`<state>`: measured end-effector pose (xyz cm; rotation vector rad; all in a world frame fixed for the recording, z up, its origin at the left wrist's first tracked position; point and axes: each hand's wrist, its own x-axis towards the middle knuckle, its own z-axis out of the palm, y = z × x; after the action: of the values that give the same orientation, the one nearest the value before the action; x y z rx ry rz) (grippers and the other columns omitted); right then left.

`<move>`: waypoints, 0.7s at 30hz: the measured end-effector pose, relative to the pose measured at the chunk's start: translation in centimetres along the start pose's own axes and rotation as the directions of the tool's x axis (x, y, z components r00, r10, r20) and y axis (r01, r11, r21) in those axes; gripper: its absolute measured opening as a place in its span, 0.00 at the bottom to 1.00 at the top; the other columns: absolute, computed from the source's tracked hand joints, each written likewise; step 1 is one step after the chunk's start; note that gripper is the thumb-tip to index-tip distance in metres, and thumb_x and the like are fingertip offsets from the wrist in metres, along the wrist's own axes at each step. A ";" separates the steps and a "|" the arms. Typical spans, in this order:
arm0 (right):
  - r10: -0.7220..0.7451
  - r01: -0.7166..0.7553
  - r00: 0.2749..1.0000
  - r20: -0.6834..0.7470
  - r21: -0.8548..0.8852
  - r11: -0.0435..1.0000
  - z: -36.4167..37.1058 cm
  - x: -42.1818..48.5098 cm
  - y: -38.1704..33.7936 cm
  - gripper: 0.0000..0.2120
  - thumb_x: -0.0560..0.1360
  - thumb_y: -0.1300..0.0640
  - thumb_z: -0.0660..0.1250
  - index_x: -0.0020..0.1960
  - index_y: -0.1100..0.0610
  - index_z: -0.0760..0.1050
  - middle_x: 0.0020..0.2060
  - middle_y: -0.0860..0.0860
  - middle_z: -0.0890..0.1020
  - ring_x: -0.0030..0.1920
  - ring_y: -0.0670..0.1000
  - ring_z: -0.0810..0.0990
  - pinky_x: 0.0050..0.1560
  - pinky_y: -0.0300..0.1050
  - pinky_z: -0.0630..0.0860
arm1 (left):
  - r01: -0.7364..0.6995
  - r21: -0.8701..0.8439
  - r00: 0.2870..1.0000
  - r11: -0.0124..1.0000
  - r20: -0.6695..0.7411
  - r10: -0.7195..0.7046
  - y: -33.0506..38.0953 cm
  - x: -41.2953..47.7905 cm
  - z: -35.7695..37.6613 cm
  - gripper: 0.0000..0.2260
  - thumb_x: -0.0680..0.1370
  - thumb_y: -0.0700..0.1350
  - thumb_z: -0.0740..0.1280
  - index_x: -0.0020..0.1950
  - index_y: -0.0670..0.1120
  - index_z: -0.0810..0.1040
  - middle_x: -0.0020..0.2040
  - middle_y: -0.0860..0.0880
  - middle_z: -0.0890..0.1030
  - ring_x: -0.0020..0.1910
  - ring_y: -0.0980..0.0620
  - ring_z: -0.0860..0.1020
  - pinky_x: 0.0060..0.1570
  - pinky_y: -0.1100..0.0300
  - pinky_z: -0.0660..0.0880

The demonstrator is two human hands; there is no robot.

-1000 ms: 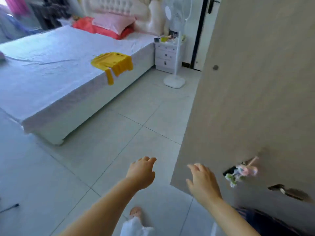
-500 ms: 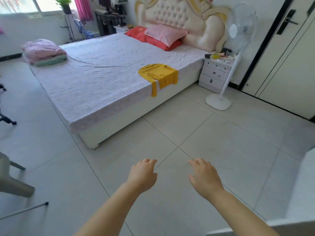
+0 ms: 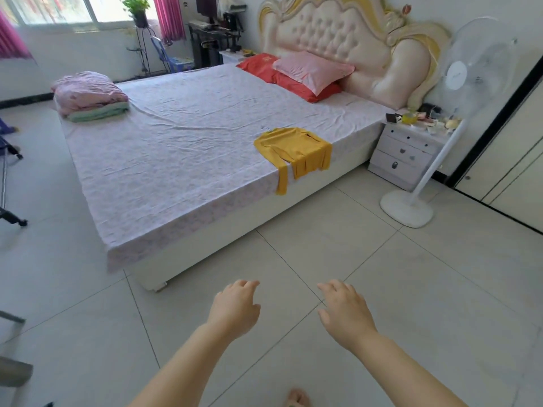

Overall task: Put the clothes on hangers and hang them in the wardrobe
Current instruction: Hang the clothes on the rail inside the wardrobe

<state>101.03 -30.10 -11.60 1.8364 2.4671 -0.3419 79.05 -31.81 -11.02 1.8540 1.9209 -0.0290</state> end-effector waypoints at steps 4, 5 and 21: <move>-0.024 0.024 0.999 0.027 0.014 1.000 -1.8 7.8 2.4 0.22 0.77 0.49 0.58 0.70 0.50 0.60 0.63 0.47 0.68 0.63 0.50 0.66 0.61 0.42 0.64 | 0.029 0.010 0.999 1.000 0.027 -0.029 1.3 7.0 -3.0 0.23 0.79 0.50 0.57 0.74 0.52 0.58 0.72 0.50 0.64 0.69 0.47 0.64 0.65 0.55 0.62; -0.033 0.032 0.999 0.030 0.011 0.999 -2.3 9.8 2.9 0.22 0.77 0.49 0.58 0.70 0.50 0.60 0.63 0.47 0.68 0.63 0.50 0.66 0.61 0.42 0.64 | 0.031 0.015 0.999 0.999 0.023 -0.032 1.5 8.7 -3.8 0.23 0.79 0.50 0.57 0.74 0.52 0.58 0.71 0.50 0.64 0.69 0.47 0.64 0.65 0.55 0.62; 0.028 -0.029 0.997 0.077 0.015 0.999 -6.6 41.8 10.1 0.22 0.78 0.48 0.57 0.71 0.50 0.59 0.64 0.46 0.68 0.64 0.49 0.66 0.63 0.41 0.62 | 0.005 -0.037 0.995 0.999 0.098 -0.001 1.4 41.9 -14.2 0.23 0.78 0.47 0.58 0.73 0.51 0.59 0.70 0.49 0.66 0.67 0.46 0.66 0.63 0.54 0.65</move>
<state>98.90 13.36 -13.67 1.8266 2.3920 -0.4237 76.87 12.34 -12.26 1.7915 1.8452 -0.0835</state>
